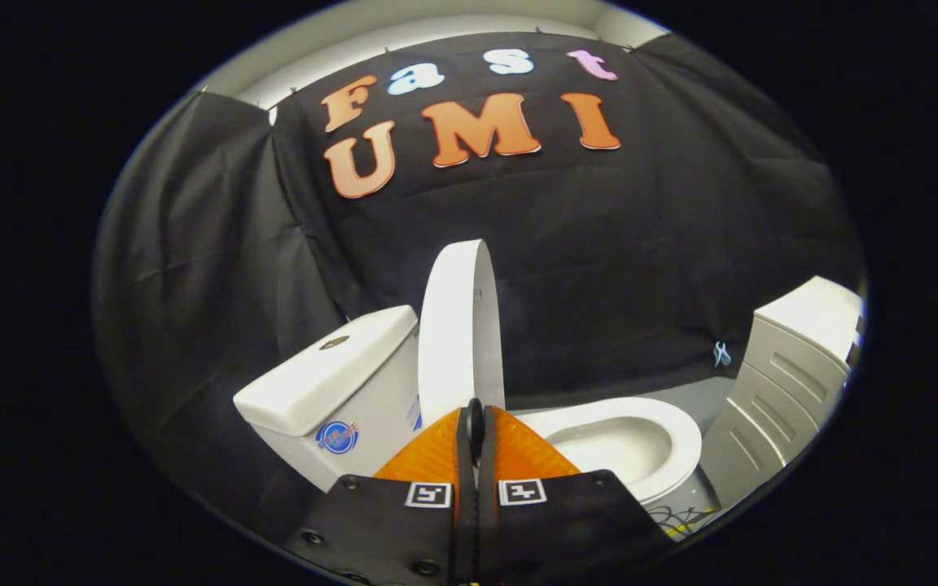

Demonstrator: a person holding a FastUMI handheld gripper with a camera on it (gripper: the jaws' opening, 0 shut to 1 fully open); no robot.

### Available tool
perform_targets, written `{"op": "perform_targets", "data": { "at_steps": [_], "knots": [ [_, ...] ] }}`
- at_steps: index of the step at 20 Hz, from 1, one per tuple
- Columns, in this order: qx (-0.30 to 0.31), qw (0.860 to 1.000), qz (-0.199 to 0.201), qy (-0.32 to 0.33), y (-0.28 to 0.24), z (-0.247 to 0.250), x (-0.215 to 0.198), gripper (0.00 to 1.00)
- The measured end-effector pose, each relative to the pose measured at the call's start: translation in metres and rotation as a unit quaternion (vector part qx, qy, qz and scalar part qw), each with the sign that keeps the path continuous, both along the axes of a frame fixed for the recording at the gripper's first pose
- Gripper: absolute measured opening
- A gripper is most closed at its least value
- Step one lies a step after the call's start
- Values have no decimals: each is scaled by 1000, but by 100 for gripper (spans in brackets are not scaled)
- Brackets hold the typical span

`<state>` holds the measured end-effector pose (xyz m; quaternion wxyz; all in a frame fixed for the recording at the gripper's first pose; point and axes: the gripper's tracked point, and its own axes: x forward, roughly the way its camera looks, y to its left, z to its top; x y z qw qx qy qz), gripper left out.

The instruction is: Open the toilet lid.

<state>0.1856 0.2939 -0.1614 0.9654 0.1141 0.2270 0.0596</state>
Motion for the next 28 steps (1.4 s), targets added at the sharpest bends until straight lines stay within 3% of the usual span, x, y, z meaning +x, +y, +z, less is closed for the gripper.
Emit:
{"op": "perform_targets", "data": {
  "at_steps": [6,10,14,19,28],
  "knots": [
    [11,1000,-12,-13,33,6,4,8],
    [-27,999,8,-16,60,7,6,8],
    [-16,1000,1,-17,78,7,7,8],
    [-56,998,15,-22,106,5,6,8],
    [-118,992,-10,-45,115,4,5,8]
  ]
}}
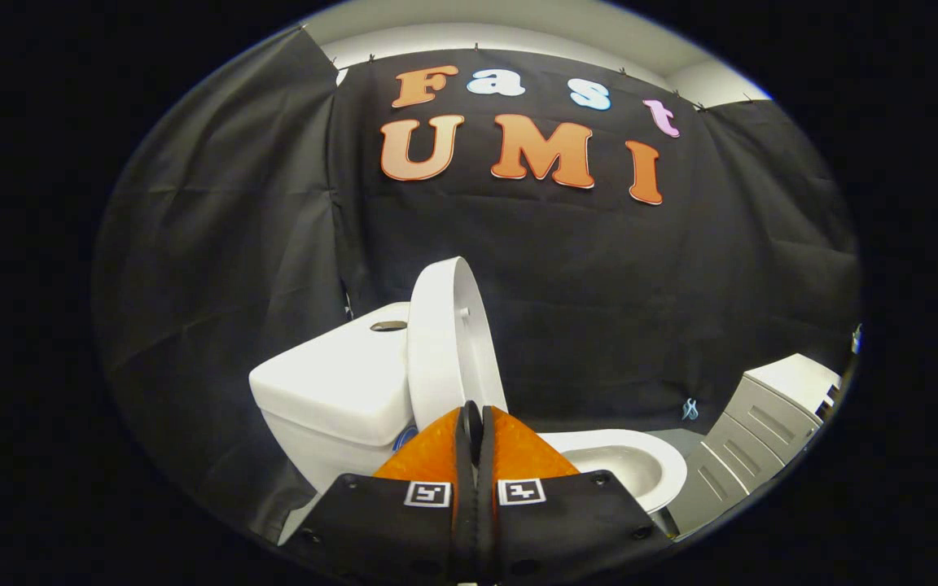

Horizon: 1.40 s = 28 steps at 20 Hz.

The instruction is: Open the toilet lid.

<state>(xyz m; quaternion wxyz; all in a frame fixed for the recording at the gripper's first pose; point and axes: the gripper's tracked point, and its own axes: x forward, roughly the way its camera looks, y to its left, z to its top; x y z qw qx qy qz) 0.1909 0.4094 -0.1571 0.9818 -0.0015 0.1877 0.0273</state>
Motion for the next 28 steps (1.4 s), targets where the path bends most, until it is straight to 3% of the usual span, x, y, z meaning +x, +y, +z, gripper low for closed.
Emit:
{"op": "perform_targets", "data": {
  "at_steps": [8,12,13,18,28],
  "knots": [
    [0,1000,0,-13,3,-1,3,9],
    [-31,999,23,-28,15,13,9,22],
    [-32,999,28,-25,18,13,9,27],
    [-23,999,37,-7,17,6,1,100],
    [12,997,30,-66,-14,71,-17,98]
  ]
}}
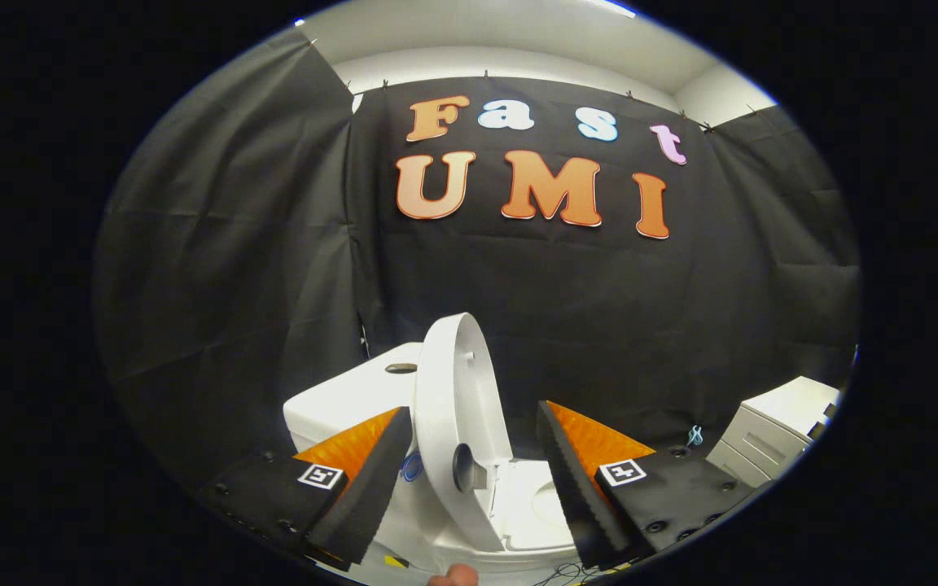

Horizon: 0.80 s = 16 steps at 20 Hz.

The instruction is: Open the toilet lid.

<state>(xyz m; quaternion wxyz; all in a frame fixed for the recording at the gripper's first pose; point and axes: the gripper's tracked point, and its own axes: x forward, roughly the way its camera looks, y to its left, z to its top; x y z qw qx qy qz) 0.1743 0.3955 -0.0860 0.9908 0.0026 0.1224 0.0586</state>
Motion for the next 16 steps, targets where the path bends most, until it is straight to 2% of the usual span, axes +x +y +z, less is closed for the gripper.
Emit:
{"op": "perform_targets", "data": {
  "at_steps": [3,8,11,16],
  "knots": [
    [7,1000,-5,-8,-17,15,-8,98],
    [11,999,19,-25,-37,47,-21,98],
    [34,998,27,-34,-54,65,-30,98],
    [24,999,29,-38,-95,83,-43,98]
  ]
}}
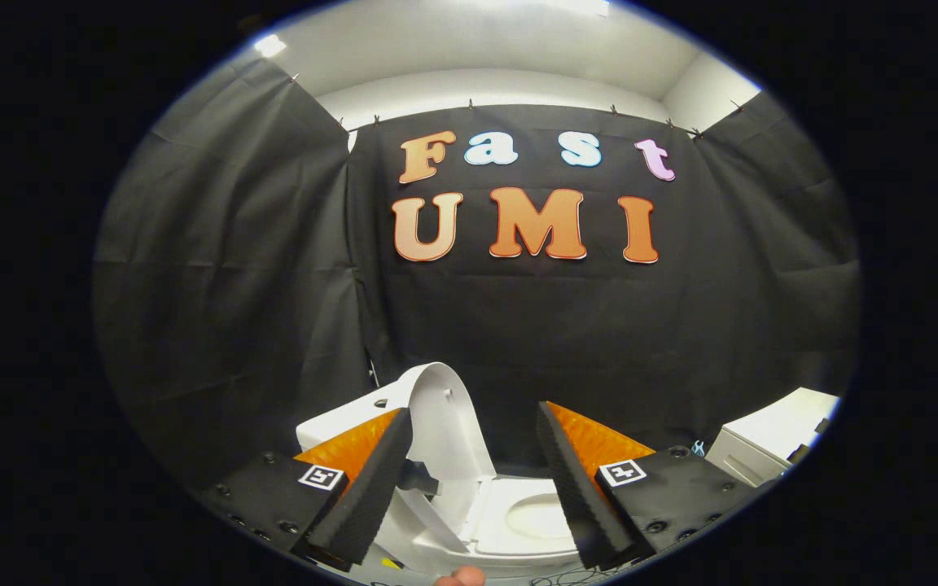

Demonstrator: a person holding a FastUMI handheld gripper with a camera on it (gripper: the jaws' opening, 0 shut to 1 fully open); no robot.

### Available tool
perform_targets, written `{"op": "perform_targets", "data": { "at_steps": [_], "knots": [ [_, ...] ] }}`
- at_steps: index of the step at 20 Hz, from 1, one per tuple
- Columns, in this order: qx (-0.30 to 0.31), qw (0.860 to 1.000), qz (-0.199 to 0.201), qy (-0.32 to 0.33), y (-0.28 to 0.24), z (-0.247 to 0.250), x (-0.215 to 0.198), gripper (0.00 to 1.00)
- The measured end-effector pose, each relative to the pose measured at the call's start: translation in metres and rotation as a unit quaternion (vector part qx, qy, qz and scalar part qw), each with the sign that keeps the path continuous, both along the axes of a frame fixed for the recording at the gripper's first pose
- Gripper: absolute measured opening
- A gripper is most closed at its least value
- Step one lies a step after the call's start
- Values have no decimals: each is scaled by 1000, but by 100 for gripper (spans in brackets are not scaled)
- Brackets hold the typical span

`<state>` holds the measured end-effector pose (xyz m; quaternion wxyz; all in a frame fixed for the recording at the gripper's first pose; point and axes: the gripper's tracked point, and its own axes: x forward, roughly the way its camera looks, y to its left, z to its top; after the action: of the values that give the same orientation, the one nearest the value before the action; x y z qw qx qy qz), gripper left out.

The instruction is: Open the toilet lid.

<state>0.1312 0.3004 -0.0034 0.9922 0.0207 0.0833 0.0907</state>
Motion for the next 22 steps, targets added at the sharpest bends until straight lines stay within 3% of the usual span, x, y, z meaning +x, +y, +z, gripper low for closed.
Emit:
{"op": "perform_targets", "data": {
  "at_steps": [12,22],
  "knots": [
    [20,1000,7,-24,-65,51,-21,98],
    [55,998,-22,-32,-144,75,-37,98]
  ]
}}
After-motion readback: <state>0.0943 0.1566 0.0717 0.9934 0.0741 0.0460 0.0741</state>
